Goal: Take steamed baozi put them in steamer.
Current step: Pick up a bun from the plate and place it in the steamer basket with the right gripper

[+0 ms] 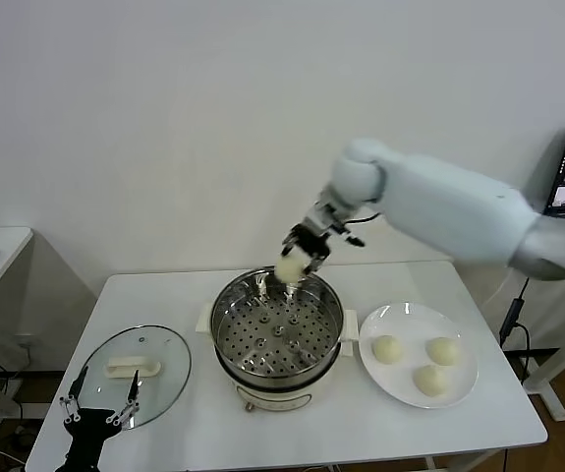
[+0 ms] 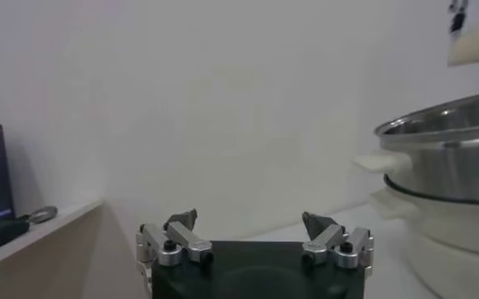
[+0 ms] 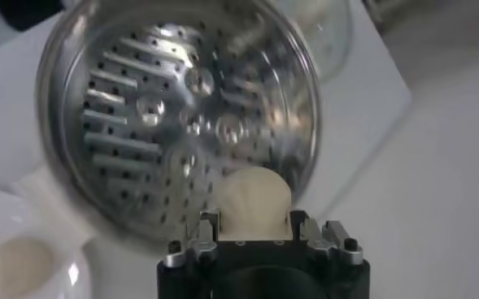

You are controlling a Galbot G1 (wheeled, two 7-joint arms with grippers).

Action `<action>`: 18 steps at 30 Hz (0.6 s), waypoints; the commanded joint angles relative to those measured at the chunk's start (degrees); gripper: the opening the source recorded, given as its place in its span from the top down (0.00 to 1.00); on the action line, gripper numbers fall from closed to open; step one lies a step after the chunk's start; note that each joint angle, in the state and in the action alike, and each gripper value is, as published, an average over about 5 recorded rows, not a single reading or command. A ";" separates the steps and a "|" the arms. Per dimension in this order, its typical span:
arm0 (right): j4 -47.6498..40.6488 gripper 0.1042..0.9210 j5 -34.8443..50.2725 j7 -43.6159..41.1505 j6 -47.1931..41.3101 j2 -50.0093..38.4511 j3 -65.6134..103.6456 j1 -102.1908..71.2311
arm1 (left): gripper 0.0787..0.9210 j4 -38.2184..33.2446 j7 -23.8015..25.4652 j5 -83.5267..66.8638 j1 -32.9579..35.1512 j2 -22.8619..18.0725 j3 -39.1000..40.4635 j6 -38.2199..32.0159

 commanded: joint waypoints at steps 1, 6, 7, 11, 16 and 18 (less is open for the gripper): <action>-0.21 0.49 -5.67 -0.01 7.98 6.28 -4.79 0.53 | 0.12 0.58 0.09 0.18 0.14 -0.03 -0.40 -0.92; -4.04 0.49 -12.62 1.03 13.33 7.40 -4.40 -1.23 | 0.12 0.79 0.19 0.57 -0.11 -0.52 -0.19 -1.28; -4.79 0.49 -13.63 1.12 14.08 7.56 -4.22 -1.60 | 0.12 0.80 0.18 0.66 -0.14 -0.59 -0.22 -1.31; -7.45 0.48 -16.91 1.20 16.01 8.00 -3.48 -2.98 | 0.12 0.79 0.14 0.79 -0.08 -0.75 -0.53 -1.43; -10.13 0.47 -20.96 2.14 18.14 8.64 -2.22 -4.48 | 0.12 0.79 0.12 0.96 0.05 -0.92 -0.86 -1.55; -11.51 0.46 -22.60 2.77 19.00 9.17 -1.40 -5.22 | 0.12 0.85 0.09 1.17 0.06 -1.00 -0.91 -1.65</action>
